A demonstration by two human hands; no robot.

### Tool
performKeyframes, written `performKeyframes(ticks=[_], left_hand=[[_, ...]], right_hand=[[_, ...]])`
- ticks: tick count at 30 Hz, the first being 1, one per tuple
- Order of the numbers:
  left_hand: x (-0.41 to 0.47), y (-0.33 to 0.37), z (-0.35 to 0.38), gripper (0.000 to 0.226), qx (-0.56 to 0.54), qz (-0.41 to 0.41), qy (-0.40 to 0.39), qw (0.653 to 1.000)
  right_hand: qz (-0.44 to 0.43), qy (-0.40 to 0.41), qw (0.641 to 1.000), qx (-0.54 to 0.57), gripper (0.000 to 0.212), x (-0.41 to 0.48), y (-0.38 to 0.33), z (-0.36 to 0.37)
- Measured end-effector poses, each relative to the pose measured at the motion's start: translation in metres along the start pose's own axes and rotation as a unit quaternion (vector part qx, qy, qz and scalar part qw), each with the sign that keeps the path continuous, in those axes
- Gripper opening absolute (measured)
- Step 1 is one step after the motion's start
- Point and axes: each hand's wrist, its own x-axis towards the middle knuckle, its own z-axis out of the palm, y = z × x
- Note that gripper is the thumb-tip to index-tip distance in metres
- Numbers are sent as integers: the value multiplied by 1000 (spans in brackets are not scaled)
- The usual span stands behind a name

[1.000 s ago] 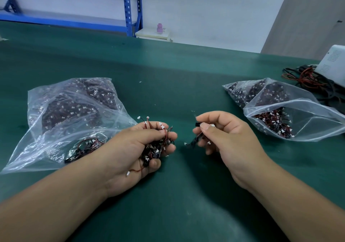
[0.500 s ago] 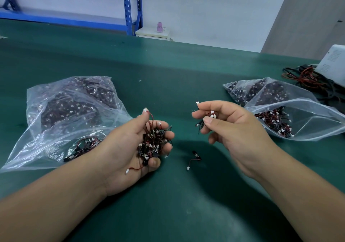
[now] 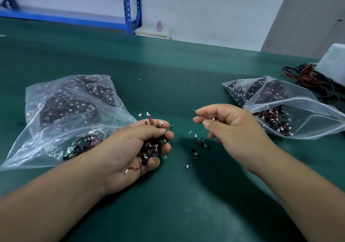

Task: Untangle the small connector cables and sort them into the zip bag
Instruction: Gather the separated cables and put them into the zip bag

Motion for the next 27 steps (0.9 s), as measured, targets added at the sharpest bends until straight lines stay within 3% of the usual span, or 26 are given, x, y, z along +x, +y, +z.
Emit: performKeyframes(ticks=[3, 5, 12, 16, 20, 23, 27], left_hand=[[4, -2, -2, 21, -7, 0, 7, 1000], [5, -2, -2, 23, -6, 4, 3, 1000], [2, -1, -1, 17, -3, 0, 0, 1000], [1, -1, 0, 15, 0, 0, 8, 1000], [1, -1, 0, 15, 4, 2, 8, 1000], [1, -1, -1, 16, 3, 3, 6, 1000], [2, -1, -2, 17, 4, 3, 5, 1000]], right_hand=[[16, -3, 1000, -22, 39, 1, 3, 0], [23, 29, 999, 21, 39, 3, 2, -1], [22, 125, 987, 94, 20, 8, 3, -9], [8, 115, 993, 32, 18, 8, 7, -11], [30, 78, 988, -132, 17, 11, 17, -14], [87, 38, 985, -146, 15, 11, 21, -15], [79, 58, 983, -155, 11, 14, 18, -20]])
